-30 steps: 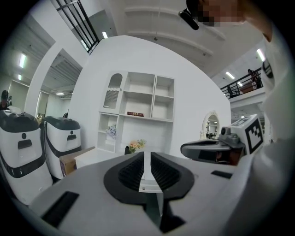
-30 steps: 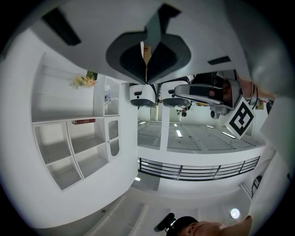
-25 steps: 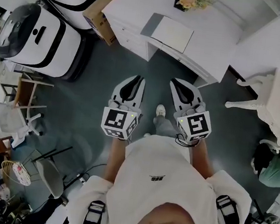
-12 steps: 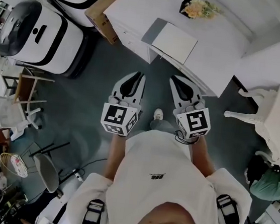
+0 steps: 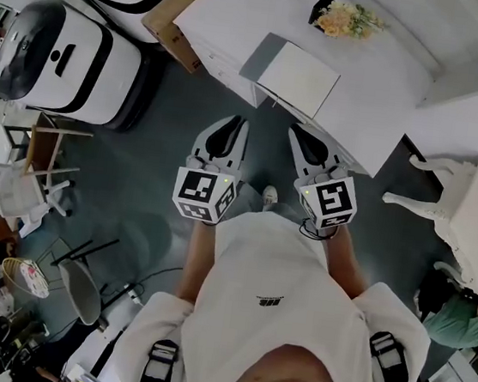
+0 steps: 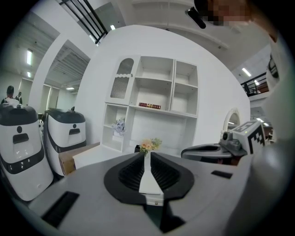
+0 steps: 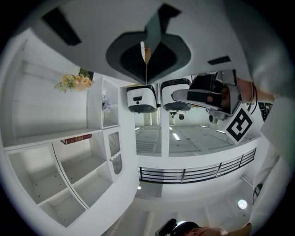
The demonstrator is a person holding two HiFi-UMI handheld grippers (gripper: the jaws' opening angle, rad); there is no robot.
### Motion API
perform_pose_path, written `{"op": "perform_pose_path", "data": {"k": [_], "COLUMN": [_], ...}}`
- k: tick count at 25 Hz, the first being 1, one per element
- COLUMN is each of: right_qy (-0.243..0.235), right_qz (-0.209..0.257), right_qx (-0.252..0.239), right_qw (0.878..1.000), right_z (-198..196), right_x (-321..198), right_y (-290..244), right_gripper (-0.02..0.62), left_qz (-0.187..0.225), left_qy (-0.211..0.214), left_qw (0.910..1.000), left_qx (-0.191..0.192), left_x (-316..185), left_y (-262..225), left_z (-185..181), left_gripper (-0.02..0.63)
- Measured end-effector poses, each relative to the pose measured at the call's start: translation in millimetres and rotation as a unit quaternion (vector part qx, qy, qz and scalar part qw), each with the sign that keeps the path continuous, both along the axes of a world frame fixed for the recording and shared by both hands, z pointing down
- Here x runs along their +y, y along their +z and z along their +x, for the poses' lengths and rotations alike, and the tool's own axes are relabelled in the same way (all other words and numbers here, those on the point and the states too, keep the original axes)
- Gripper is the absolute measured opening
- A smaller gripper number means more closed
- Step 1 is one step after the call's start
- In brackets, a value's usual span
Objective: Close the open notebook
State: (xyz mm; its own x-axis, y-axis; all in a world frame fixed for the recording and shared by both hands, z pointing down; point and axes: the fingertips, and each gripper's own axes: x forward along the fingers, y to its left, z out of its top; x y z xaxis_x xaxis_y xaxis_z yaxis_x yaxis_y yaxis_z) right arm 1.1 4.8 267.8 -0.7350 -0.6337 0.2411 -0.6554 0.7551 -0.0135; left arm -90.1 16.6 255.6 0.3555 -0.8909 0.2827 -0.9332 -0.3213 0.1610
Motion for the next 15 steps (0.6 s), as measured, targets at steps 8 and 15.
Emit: {"op": "perform_pose_path", "data": {"k": [8,15], "right_qy": [0.022,0.047], "right_qz": [-0.011,-0.021], "right_qx": [0.004,0.010], "right_qw": [1.000,0.999], "right_z": [-9.2,-27.5], "right_x": [-40.9,-94.3], "right_y": [21.3,40.4], "right_gripper": [-0.003,-0.003], "left_qz": [-0.012,-0.030], "left_qy": [0.012,0.042], "left_qw": [0.9998,0.9986], "left_qx": [0.005,0.014], "left_x": [-42.5,-100.6], "left_y": [19.7,46.4], "left_z": [-14.6,-33.0], "left_gripper": [0.000,0.000]}}
